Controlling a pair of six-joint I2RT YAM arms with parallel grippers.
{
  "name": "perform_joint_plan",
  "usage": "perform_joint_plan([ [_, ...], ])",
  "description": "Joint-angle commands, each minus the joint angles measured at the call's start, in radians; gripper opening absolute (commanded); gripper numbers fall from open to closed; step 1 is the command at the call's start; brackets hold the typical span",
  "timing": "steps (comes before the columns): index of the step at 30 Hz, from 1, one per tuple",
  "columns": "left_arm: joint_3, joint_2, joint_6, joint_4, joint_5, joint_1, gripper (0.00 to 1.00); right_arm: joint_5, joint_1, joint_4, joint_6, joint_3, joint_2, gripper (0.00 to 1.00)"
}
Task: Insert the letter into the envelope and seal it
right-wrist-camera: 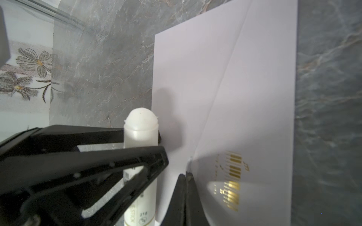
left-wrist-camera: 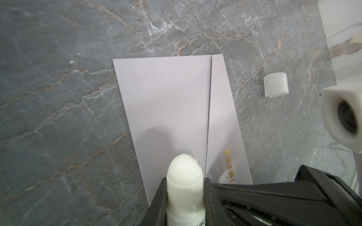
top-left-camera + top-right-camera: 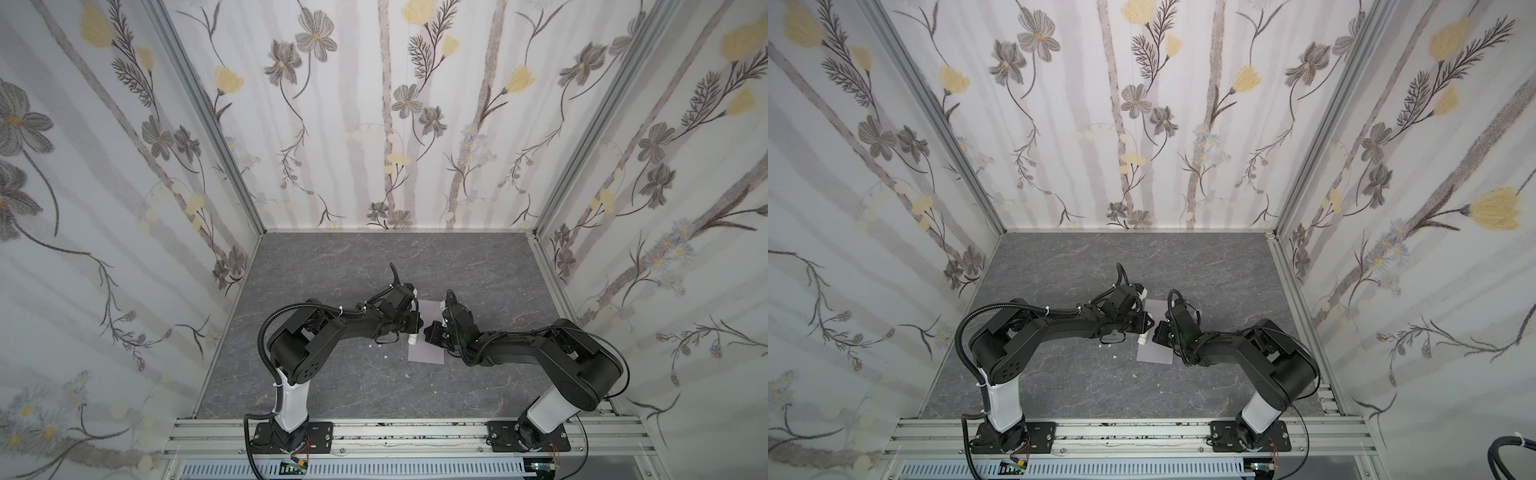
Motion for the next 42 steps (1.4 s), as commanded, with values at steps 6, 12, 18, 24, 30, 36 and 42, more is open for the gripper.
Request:
perform_joint_plan([
  [6,-0.019,0.005,0.001,-0.126,-0.008,-0.006,0.0,0.01,-0.02,-0.147,0.017,-0.04,-0.135,0.0],
  [12,-0.019,0.0,0.004,-0.126,-0.012,-0.006,0.0,0.021,-0.059,-0.177,-0.011,-0.045,-0.163,0.0],
  [18,-0.019,0.0,0.004,-0.126,-0.008,-0.008,0.0,-0.005,-0.064,-0.12,-0.017,-0.012,-0.052,0.0],
  [24,-0.014,0.011,0.003,-0.125,-0.009,-0.012,0.0,-0.04,-0.043,-0.07,0.01,0.014,0.025,0.0],
  [30,-0.02,0.007,0.006,-0.125,-0.016,-0.012,0.0,-0.027,-0.054,-0.101,0.014,-0.022,-0.052,0.0],
  [36,-0.029,-0.001,0.006,-0.126,-0.017,-0.012,0.0,-0.017,-0.044,-0.136,0.004,-0.025,-0.101,0.0],
  [42,-0.031,-0.003,0.002,-0.126,-0.014,-0.012,0.0,-0.036,-0.039,-0.075,0.017,0.002,0.002,0.0],
])
